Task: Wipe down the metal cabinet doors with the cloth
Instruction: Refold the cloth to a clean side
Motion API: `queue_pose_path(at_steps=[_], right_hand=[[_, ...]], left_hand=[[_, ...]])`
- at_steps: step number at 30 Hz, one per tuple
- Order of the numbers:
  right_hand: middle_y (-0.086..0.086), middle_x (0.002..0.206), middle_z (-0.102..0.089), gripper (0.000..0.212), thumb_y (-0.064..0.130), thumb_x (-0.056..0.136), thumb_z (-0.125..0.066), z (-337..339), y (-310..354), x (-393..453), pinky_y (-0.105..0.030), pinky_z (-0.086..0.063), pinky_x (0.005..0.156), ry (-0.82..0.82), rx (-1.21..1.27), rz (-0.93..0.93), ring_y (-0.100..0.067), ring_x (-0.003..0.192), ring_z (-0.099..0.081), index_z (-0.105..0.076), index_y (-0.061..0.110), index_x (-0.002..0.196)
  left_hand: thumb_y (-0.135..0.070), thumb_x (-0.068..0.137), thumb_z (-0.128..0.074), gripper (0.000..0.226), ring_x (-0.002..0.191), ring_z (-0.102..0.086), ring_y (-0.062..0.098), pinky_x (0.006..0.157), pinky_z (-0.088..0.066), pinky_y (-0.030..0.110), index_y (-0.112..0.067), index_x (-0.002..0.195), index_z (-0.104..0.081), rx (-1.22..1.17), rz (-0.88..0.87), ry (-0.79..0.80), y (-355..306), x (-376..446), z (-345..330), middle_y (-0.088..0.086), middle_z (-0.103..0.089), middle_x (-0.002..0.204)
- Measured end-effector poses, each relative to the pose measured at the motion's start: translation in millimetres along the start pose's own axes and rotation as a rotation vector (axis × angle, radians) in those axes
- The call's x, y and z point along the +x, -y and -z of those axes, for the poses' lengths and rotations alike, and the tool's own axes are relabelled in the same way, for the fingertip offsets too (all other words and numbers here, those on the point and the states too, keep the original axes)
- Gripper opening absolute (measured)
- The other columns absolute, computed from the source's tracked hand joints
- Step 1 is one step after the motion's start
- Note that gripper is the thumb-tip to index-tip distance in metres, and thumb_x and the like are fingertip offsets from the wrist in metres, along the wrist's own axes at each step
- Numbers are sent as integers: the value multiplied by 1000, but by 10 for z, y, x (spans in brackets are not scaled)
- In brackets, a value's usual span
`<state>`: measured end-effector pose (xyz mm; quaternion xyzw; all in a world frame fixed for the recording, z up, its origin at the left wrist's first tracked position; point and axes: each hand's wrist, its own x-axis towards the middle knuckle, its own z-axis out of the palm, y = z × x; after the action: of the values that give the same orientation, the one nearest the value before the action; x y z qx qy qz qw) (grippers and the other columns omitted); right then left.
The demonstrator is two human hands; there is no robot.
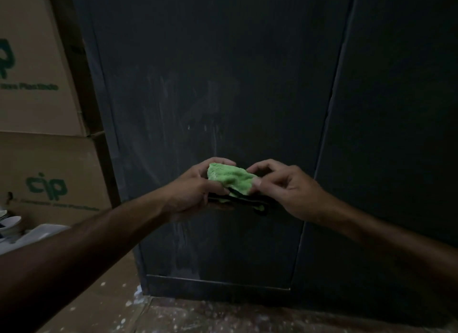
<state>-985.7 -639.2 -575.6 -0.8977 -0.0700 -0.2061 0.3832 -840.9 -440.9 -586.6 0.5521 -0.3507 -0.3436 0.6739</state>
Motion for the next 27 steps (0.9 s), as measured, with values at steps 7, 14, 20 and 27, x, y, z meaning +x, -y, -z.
queue_pose_path(at_steps=[7, 14, 20, 27], right_hand=[[13, 120, -67, 59, 47, 82, -82, -3, -4, 101, -35, -58, 91, 45, -59, -121, -6, 108, -65, -52, 37, 132], [7, 81, -62, 40, 39, 74, -85, 37, 178, 275, -24, -49, 54, -114, -233, 111, -5, 68, -59, -50, 31, 91], [6, 97, -69, 35, 39, 87, -79, 114, 448, 480, -35, -62, 67, -133, -60, 137, -10, 85, -70, -57, 28, 112], [-4, 109, -57, 41, 15, 82, -69, 281, 607, 822, -46, -51, 78, -966, -610, 482, -25, 97, -53, -64, 14, 122]], left_hand=[[24, 92, -52, 51, 105, -69, 27, 74, -66, 34, -18, 119, -64, 154, -65, 116, -146, -15, 42, 11, -69, 121], [-8, 82, -83, 45, 106, -73, 22, 86, -61, 30, -11, 125, -69, 296, -151, 151, -399, -1, 113, 10, -75, 117], [-17, 83, -85, 40, 103, -75, 17, 84, -61, 28, -14, 119, -69, 439, -472, -4, -587, 63, 41, 3, -77, 113], [-41, 97, -65, 45, 126, -49, 13, 108, -39, 27, -19, 136, -57, 1317, -956, -764, -459, 54, 513, 2, -54, 135]])
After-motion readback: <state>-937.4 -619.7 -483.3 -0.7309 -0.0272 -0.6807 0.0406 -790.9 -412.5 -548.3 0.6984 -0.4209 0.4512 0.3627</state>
